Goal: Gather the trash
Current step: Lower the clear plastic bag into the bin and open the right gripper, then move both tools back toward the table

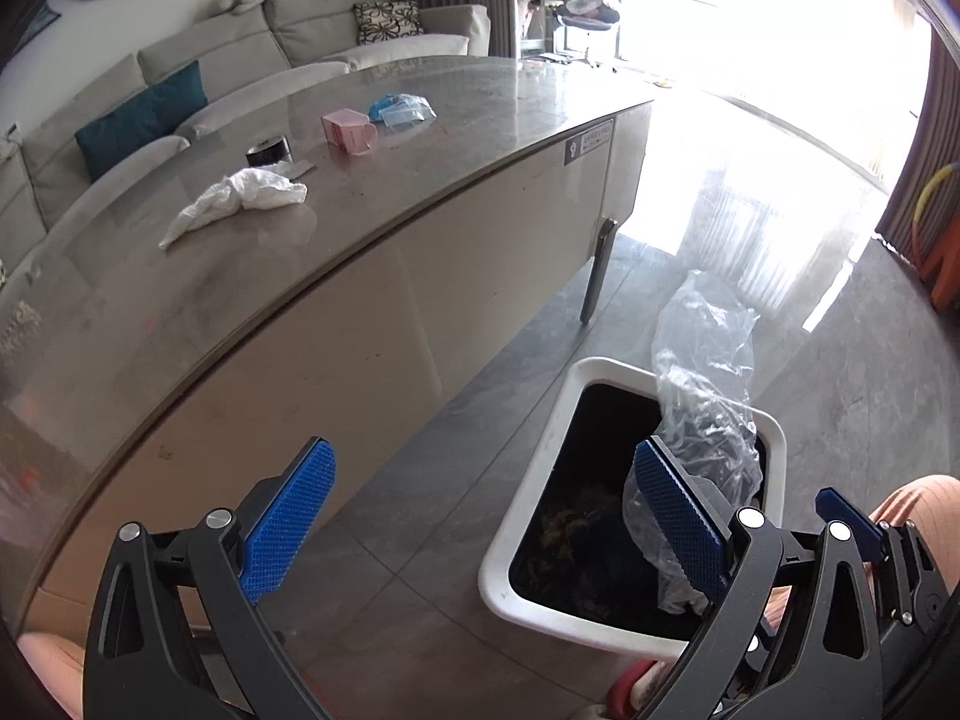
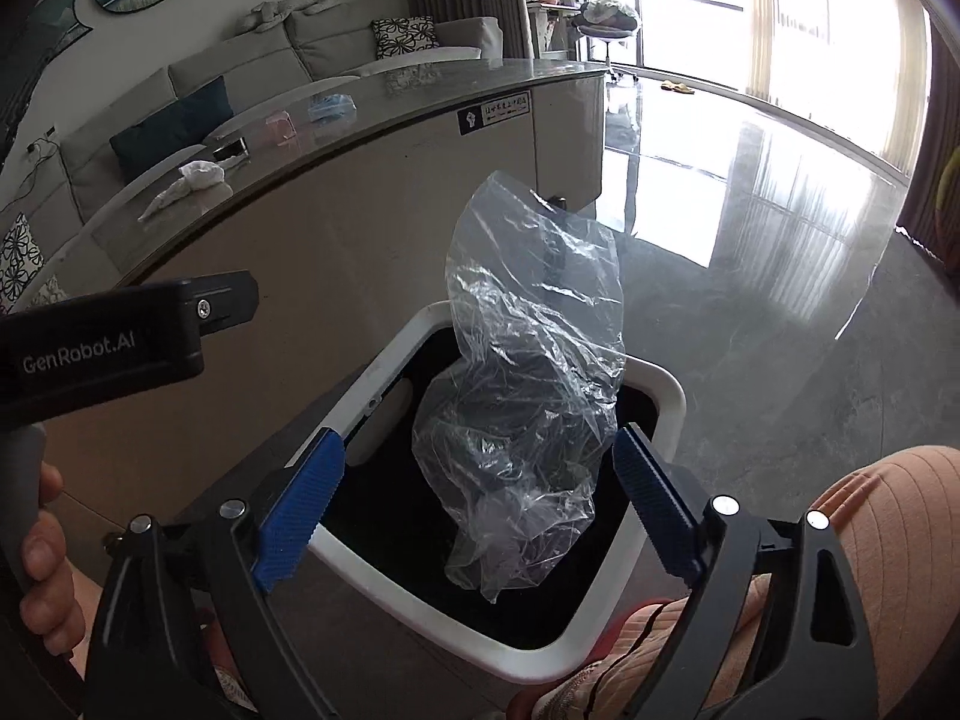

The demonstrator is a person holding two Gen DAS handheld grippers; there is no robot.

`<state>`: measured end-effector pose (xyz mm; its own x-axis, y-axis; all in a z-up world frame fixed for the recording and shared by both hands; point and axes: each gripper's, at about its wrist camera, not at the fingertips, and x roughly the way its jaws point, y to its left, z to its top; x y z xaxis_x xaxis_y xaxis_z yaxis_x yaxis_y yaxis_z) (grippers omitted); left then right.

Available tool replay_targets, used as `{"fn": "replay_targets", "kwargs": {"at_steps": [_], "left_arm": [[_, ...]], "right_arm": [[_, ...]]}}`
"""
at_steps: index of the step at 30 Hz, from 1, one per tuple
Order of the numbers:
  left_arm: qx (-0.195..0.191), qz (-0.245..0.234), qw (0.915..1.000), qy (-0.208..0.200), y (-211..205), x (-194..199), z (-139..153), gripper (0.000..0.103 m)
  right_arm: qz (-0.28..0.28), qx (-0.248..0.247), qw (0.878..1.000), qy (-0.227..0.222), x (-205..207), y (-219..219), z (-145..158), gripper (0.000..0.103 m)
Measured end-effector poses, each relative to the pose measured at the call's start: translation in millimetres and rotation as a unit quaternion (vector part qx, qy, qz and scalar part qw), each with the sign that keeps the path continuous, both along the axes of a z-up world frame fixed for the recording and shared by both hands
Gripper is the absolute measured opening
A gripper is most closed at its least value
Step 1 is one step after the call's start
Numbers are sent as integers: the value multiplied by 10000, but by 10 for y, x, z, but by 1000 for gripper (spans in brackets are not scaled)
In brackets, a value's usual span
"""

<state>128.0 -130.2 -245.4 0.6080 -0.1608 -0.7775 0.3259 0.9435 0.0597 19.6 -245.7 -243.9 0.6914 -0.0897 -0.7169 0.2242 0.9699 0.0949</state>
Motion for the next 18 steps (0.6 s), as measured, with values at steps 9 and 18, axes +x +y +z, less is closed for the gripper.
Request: {"fn": "replay_targets", "kwargs": {"at_steps": [9,18], "left_arm": [[-24,74,9999,-143,68,10,65,98],[9,438,9982,-405,396,237,230,98]], "right_arm": [[252,-307,9987,-316,-50,130,69,91],[598,-270,9971,-392,191,203,163,91]]}}
